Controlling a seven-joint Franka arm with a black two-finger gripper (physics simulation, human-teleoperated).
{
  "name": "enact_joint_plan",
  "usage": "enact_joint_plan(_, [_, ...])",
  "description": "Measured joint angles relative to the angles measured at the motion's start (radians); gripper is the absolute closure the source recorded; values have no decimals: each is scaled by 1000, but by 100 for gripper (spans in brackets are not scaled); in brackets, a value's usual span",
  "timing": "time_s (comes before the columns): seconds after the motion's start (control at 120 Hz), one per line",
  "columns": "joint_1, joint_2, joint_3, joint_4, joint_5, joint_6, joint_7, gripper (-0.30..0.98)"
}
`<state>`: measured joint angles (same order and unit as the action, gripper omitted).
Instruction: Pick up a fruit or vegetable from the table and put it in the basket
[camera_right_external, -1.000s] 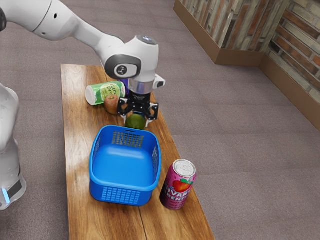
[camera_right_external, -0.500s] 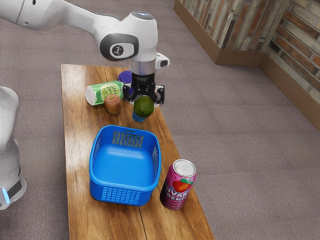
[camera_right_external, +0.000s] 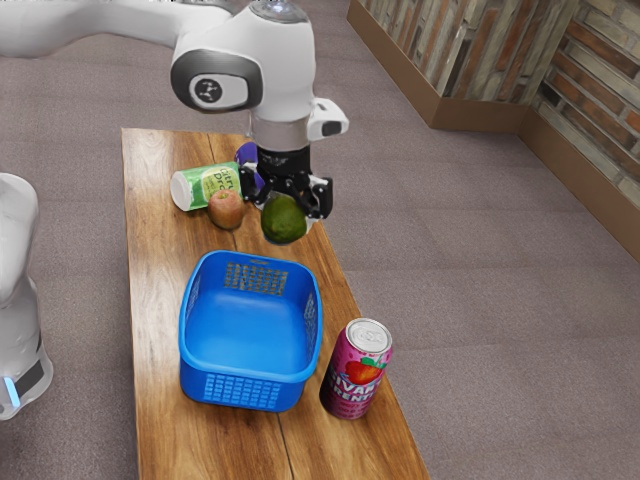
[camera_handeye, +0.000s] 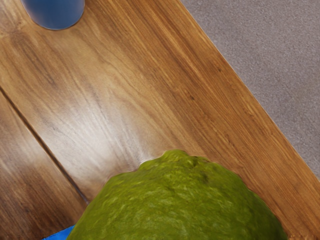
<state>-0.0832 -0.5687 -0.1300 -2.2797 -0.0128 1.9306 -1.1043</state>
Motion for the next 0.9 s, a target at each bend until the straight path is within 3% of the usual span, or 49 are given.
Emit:
enact_joint_plan(0.458, [-1,4,-112,18,-23,-16,5,35])
enact_joint_plan(0.633, [-10,6,-122,20,-41,-12,10,11])
enact_joint_plan(0.9, [-13,22,-125,20,-52,-4,17,2])
